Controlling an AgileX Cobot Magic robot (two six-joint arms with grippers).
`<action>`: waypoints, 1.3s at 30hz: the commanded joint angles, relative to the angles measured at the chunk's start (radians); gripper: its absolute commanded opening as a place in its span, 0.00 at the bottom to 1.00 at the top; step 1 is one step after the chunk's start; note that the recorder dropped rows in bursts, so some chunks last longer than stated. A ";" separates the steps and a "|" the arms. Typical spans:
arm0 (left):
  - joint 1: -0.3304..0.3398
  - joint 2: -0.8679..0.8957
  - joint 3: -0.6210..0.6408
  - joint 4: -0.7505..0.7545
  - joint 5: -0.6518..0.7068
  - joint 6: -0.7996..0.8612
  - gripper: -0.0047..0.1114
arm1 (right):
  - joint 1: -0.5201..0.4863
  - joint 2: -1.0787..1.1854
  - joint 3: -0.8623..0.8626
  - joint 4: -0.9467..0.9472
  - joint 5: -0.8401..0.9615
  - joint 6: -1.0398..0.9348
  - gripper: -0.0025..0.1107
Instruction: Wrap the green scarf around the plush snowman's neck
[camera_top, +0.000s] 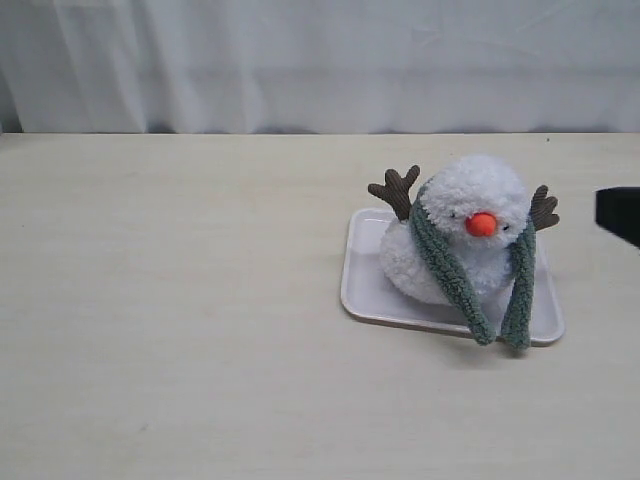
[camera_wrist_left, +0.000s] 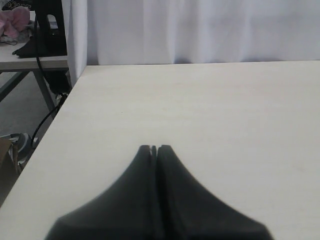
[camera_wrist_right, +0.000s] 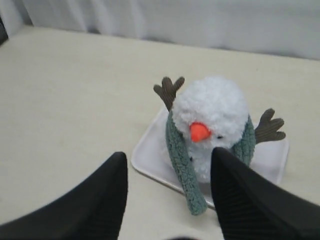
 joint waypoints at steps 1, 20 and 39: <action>-0.009 -0.002 0.002 -0.005 -0.012 -0.004 0.04 | -0.003 -0.134 -0.003 0.011 -0.008 -0.006 0.45; -0.009 -0.002 0.002 -0.005 -0.012 -0.004 0.04 | -0.003 -0.458 -0.003 0.041 -0.001 -0.003 0.45; -0.009 -0.002 0.002 -0.005 -0.012 -0.004 0.04 | -0.003 -0.525 -0.001 0.041 -0.001 -0.003 0.45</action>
